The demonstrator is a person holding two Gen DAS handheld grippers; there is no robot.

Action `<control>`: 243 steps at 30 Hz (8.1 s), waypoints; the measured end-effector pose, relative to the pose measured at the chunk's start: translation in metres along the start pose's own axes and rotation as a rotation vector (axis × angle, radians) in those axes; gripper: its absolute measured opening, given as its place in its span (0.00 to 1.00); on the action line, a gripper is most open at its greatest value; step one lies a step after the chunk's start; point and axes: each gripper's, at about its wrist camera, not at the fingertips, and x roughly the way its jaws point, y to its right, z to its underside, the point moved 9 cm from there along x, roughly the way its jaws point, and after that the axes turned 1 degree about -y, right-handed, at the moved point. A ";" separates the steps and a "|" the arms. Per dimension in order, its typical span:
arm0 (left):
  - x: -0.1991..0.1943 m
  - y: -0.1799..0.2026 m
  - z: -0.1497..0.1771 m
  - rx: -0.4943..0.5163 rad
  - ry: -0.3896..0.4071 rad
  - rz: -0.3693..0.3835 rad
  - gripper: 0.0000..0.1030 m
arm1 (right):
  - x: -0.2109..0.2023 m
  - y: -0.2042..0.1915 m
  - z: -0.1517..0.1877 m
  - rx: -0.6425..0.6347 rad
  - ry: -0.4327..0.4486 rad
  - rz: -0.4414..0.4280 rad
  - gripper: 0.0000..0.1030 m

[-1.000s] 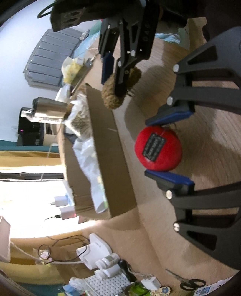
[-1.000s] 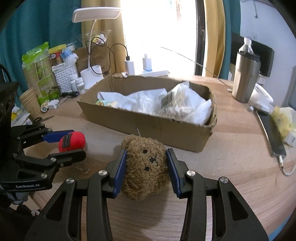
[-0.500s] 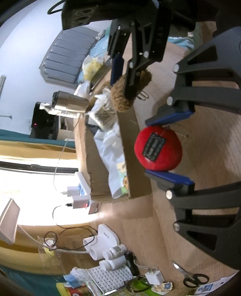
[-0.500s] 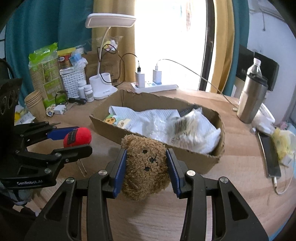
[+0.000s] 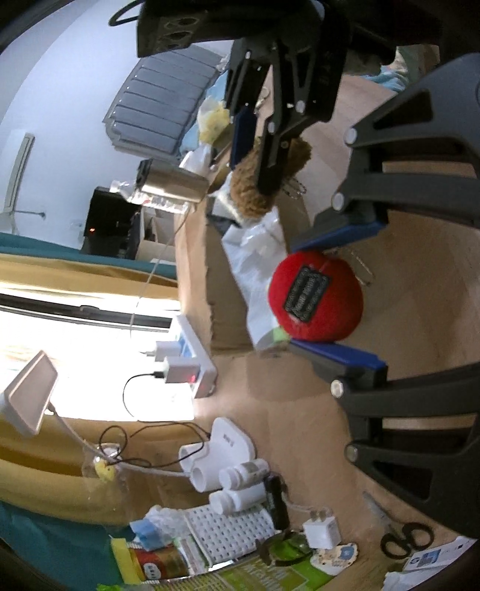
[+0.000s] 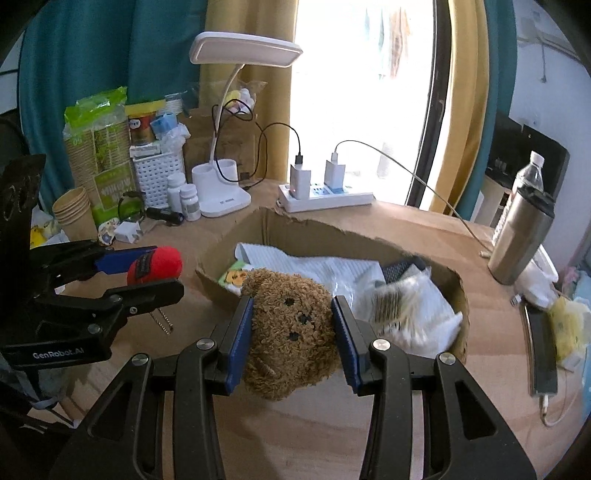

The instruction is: Organize soft objects

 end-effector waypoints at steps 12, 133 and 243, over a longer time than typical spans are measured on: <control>0.003 -0.023 -0.018 -0.019 0.023 -0.020 0.47 | 0.019 0.007 -0.029 -0.006 0.020 0.004 0.44; -0.079 0.040 -0.051 0.015 0.265 -0.035 0.96 | -0.107 0.050 -0.003 0.119 0.217 0.136 0.72; -0.214 0.132 -0.048 0.148 0.447 -0.037 0.99 | -0.269 0.039 0.023 0.187 0.469 0.309 0.77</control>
